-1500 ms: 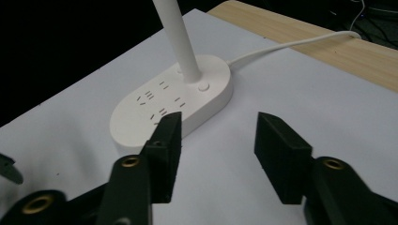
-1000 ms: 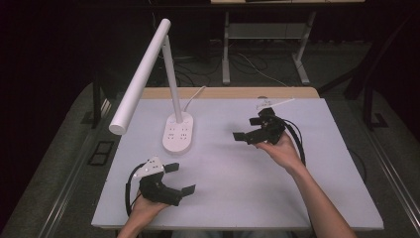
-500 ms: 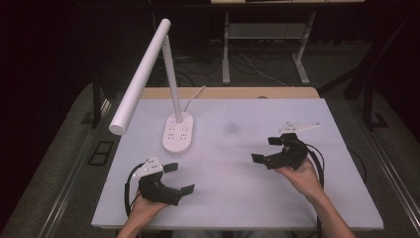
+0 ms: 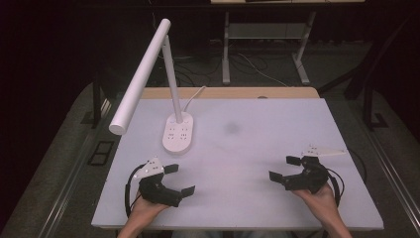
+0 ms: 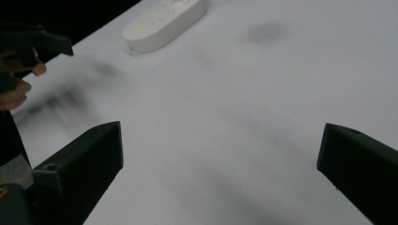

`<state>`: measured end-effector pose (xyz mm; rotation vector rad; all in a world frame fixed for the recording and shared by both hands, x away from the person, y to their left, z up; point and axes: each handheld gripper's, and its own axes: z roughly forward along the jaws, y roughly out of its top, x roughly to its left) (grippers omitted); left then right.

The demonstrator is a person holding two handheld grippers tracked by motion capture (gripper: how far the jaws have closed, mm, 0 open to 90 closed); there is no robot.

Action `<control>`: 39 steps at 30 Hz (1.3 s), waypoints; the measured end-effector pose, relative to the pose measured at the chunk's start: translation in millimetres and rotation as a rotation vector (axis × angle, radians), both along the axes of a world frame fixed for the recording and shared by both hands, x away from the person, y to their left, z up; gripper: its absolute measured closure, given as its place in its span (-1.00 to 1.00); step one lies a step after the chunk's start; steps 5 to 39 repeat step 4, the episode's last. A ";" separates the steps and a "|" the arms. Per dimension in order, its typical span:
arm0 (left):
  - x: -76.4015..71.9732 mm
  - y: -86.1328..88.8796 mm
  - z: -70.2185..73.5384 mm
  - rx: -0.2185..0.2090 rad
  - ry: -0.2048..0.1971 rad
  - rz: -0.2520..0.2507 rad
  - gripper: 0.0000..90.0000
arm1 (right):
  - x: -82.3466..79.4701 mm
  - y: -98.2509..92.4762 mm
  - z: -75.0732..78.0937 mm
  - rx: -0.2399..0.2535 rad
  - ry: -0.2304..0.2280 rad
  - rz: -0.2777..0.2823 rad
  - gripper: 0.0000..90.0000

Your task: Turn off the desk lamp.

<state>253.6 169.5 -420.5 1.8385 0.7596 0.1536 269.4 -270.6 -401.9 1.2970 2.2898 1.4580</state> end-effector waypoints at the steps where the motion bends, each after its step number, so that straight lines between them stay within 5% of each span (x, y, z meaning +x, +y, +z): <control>1: 0.0 0.2 0.0 0.000 0.000 0.000 -1.00 | -3.3 -1.8 -2.3 -0.012 0.002 -0.002 -0.99; 4: -0.2 0.7 0.4 0.001 -0.001 0.001 -1.00 | -13.8 -7.4 -6.5 -0.030 0.004 -0.020 -0.99; 39: -0.2 0.7 0.4 0.001 -0.001 0.001 -1.00 | -13.8 -7.4 -6.5 -0.030 0.004 -0.020 -0.99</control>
